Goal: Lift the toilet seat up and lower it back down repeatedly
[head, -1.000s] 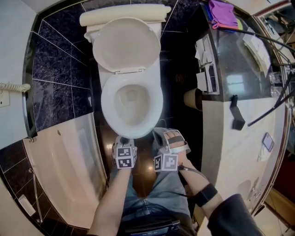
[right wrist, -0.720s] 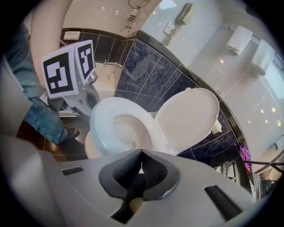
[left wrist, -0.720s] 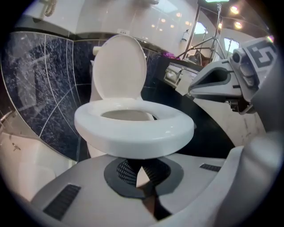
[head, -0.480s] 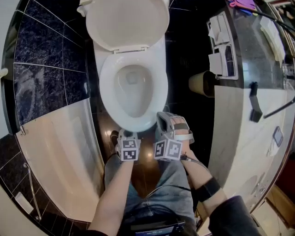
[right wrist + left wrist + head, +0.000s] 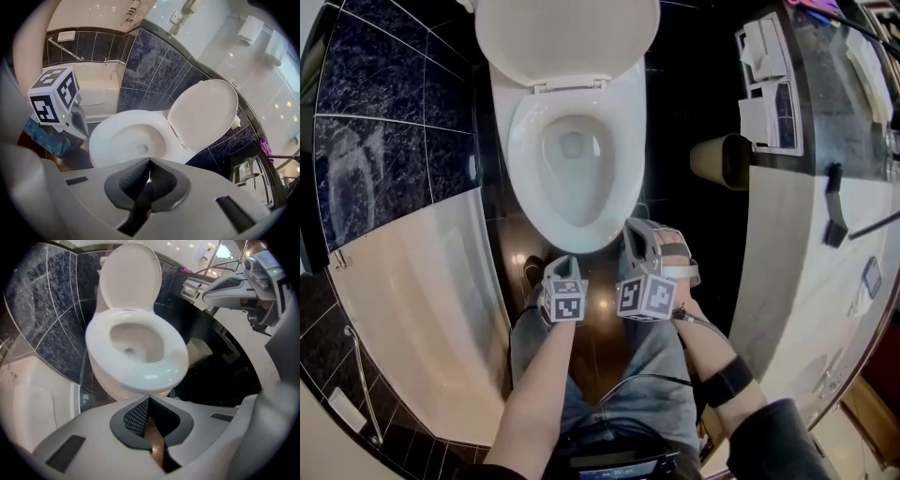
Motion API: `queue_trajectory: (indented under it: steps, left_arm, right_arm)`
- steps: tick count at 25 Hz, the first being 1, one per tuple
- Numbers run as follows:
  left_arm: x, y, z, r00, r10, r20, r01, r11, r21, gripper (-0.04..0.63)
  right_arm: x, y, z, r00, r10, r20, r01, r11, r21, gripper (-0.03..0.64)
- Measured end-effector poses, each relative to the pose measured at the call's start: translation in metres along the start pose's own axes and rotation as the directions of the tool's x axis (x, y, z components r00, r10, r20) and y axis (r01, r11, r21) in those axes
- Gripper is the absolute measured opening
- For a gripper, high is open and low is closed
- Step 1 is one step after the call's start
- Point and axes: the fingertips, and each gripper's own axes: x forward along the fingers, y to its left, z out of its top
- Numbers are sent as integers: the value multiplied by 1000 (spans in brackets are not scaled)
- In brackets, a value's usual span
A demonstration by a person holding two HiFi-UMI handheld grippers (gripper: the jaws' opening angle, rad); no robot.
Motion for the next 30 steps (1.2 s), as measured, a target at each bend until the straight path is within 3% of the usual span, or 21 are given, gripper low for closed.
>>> queue_trajectory:
  steps: [6,13,18,22,26,30]
  left_arm:
    - [1,4,-28,999,7,-34,-7,1000,-21,0]
    - [-11,7,-8,1000,14,12,-14,1000,-10,0]
    - [-51,6,35,996,27,82,-29,999,18,0]
    - [-107,10,86,984,51,169,-58,997,40,0]
    - [-187,8,153,958,65,278,-88,994,72,0]
    - [-263,6,216,915,84,395,-129,988,88,0]
  right_arm:
    - [8,10,-3,1000,5,-9,-5,1000,9,17]
    - [2,14,11,1000,9,-1,-9,1000,12,17]
    - [-18,-10,29,1000,-20,21,19,999,50,18]
    - [-47,-42,53,998,-46,51,38,988,151,18]
    - [-88,-80,82,994,-72,87,49,969,244,18]
    - [-132,-122,106,984,-117,136,62,933,354,18]
